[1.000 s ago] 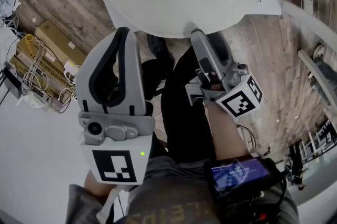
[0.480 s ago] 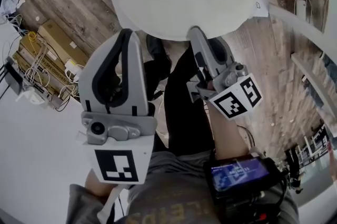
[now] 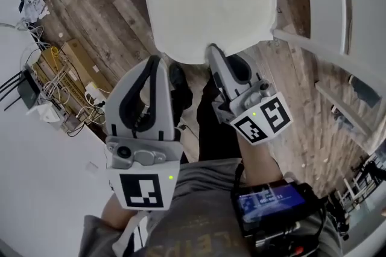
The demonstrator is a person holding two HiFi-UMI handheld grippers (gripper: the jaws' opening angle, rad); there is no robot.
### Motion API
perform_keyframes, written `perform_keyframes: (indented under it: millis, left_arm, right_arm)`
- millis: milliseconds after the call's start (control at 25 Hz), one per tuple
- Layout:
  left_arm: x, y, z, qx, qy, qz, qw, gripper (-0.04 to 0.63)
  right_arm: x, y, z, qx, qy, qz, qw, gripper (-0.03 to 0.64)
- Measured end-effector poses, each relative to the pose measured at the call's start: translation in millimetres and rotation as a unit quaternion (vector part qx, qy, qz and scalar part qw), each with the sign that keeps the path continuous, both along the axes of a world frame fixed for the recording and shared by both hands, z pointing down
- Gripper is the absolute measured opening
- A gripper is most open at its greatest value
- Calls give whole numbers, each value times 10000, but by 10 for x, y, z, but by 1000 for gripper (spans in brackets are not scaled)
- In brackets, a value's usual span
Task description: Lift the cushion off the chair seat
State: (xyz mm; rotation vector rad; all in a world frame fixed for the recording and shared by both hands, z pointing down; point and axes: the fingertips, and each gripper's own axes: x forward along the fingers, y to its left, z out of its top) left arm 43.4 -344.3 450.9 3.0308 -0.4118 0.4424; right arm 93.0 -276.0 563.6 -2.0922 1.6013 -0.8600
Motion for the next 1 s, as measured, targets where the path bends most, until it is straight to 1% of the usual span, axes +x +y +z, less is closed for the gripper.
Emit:
perform_keyframes:
  millis: [280, 440, 560, 680, 840, 1000]
  left_arm:
    - [-105, -129, -833, 274, 422, -257, 9984, 6]
    - [-192, -217, -1296, 345, 673, -519, 9958, 6]
    - [-252, -256, -1643, 482, 855, -600, 9934, 6]
    - [-275, -324, -1990, 640, 1064, -673, 9900, 6]
    - [-251, -388, -2509, 976, 1445, -772, 9816, 6]
    - [-296, -391, -2931, 1095, 1625, -884, 9766, 6]
  right_arm:
    - [85, -301, -932, 302, 590, -328, 9973, 28]
    - [86, -414, -1453, 499, 848, -424, 9942, 26]
    - [39, -471, -1850, 630, 1064, -511, 9910, 26]
    - [-7, -529, -2282, 782, 1357, -628, 9857, 26]
    - [26, -587, -2944, 1151, 1821, -618, 9746, 26]
    - [-5, -598, -3604, 1379, 2233, -530, 9635, 26]
